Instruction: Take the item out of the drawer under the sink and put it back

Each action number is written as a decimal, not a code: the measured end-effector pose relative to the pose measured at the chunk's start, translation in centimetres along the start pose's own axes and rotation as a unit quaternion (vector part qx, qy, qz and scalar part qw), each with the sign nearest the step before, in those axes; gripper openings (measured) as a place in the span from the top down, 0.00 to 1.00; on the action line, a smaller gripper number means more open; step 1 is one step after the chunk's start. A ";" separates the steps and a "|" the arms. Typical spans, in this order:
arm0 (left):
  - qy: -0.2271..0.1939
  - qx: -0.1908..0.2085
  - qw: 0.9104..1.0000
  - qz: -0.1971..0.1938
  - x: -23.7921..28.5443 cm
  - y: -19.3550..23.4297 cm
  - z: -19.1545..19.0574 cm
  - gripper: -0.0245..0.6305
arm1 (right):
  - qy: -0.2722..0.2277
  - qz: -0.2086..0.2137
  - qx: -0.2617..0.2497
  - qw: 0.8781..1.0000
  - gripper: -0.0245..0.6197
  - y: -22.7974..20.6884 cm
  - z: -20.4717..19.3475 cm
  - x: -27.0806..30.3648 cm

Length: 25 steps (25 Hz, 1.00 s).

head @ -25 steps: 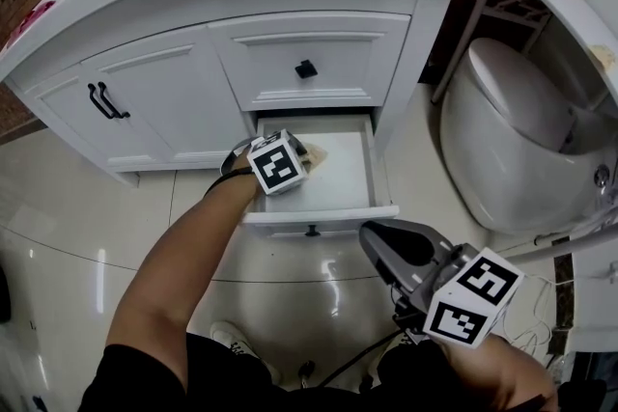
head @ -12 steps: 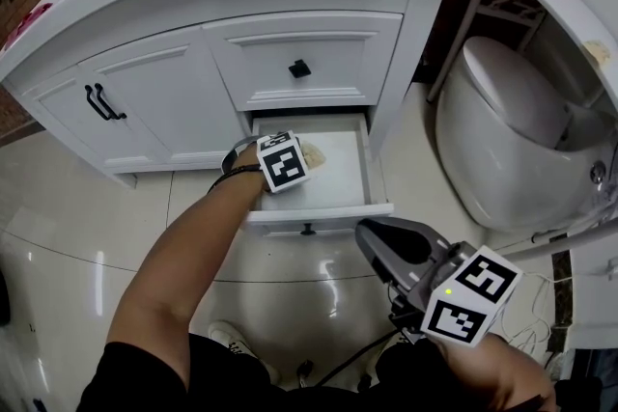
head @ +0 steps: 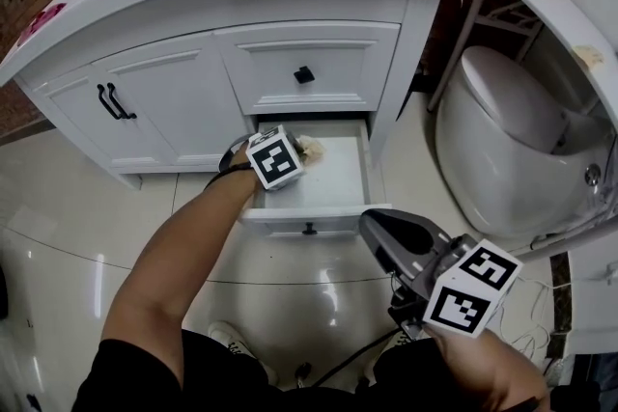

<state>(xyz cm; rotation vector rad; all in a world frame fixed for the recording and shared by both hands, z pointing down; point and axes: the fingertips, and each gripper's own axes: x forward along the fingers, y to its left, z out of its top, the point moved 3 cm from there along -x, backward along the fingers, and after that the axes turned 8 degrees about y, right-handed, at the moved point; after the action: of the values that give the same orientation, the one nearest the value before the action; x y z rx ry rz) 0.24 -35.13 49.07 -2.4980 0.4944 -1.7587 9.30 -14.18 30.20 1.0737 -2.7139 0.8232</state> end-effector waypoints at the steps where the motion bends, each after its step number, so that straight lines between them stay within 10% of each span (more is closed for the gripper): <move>1: -0.008 0.001 1.000 0.005 -0.9 0.0 0.2 0.94 | -0.001 -0.002 0.001 1.000 0.96 -0.1 0.0 -0.1; 13: -0.173 -0.043 0.978 0.108 -15.6 -3.1 0.8 0.94 | 0.004 -0.009 -0.024 1.000 0.96 1.6 -0.9 -0.8; 25: -0.375 -0.146 0.913 0.072 -28.6 -14.0 -1.5 0.94 | 0.011 -0.008 -0.059 0.998 0.96 3.7 -1.9 -1.9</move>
<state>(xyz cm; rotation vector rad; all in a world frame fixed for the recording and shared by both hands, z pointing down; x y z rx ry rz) -6.57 -13.51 26.63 -2.9499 0.8701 -0.5990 8.07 -9.82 29.62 1.0535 -2.6944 0.6595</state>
